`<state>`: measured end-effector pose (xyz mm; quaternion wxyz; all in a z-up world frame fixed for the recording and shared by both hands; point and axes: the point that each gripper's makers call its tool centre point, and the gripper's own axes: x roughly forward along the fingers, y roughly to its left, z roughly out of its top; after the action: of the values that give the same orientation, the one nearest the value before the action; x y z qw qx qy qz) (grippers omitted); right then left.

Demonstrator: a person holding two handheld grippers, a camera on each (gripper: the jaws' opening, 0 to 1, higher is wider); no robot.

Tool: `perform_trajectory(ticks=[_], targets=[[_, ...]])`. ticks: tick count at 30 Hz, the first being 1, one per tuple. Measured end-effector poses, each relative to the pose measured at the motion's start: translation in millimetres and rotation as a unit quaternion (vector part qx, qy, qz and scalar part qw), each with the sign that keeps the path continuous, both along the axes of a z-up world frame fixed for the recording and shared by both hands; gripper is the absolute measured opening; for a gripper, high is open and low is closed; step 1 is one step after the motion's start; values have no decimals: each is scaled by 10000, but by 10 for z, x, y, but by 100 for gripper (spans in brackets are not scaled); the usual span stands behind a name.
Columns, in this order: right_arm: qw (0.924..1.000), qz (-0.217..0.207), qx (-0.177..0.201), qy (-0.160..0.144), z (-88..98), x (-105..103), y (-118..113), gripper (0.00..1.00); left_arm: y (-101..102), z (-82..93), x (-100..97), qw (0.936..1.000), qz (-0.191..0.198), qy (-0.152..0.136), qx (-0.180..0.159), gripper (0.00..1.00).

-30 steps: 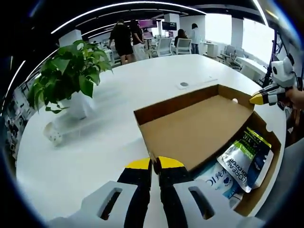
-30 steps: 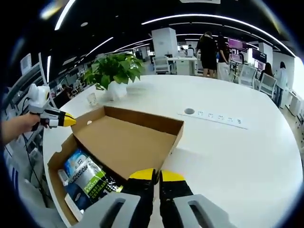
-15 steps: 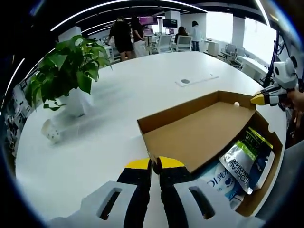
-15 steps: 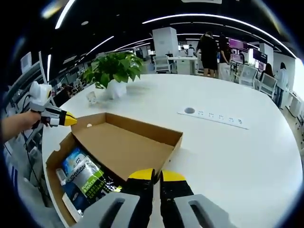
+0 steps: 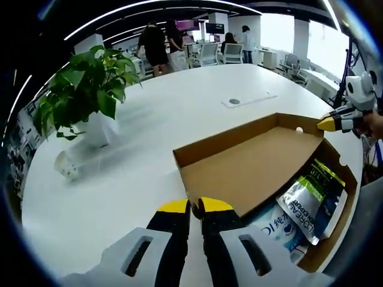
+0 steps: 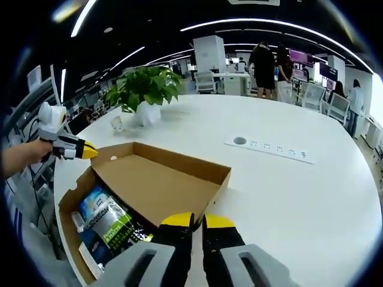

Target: Operate the shoe box by opening the lid, removing the specified soft item, and placing it in the target area until the item is outside and the box remains undamaged.

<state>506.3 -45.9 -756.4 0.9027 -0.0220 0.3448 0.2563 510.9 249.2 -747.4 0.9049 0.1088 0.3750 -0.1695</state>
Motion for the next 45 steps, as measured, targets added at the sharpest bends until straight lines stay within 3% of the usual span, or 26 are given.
perform_trajectory(ticks=[12,20,29,35,45], targets=[[9996,84,209,-164,128,-104,3,11,-26,101,-169,9997,-72,-150,158,10],[9990,302,227,-227,168,-298,39,19,-88,189,-315,9996,-34,-249,89,16],[9973,654,161,-297,210,-518,103,26,-305,206,-522,9995,-162,-248,-56,16],[9961,797,165,-344,244,-643,96,31,-483,163,-674,9994,-271,-135,-172,19],[9949,940,144,-346,202,-827,75,40,-786,-81,-928,9971,-493,338,-464,27]])
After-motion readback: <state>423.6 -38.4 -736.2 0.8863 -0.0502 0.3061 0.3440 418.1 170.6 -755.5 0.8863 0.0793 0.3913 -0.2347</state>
